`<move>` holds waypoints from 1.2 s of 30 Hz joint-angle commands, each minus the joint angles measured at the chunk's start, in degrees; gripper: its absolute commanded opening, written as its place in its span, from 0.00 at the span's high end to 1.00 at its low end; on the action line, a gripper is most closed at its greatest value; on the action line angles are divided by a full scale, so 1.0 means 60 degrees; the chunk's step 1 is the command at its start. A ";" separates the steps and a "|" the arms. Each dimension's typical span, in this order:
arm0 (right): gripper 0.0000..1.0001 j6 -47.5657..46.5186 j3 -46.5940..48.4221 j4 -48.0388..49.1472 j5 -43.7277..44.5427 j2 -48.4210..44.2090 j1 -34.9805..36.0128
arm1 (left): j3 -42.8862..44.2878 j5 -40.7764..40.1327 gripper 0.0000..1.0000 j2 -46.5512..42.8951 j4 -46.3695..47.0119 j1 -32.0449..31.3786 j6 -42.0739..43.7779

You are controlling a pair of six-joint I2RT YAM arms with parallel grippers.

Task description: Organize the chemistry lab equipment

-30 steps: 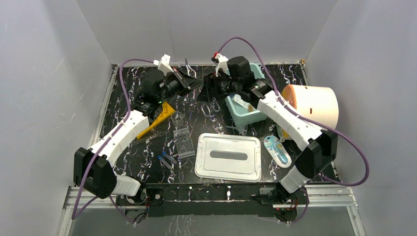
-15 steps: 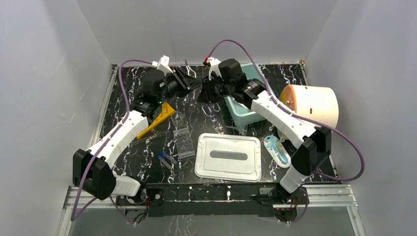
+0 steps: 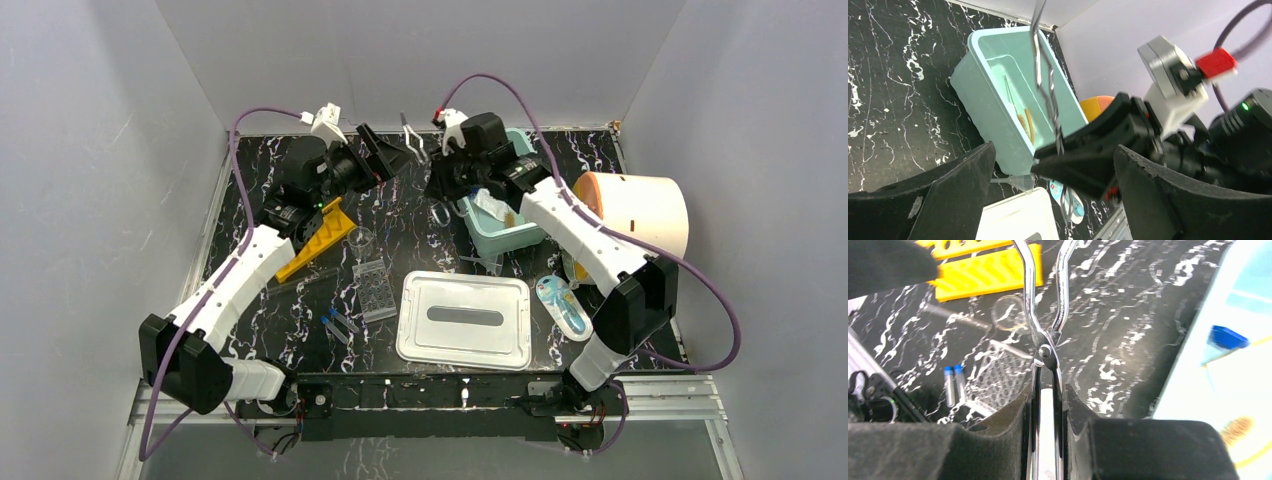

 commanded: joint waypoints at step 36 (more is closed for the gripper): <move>1.00 -0.1548 -0.0918 0.0730 0.0747 0.3014 -0.3115 | -0.1486 -0.0453 0.09 -0.1258 -0.2098 0.0056 0.0986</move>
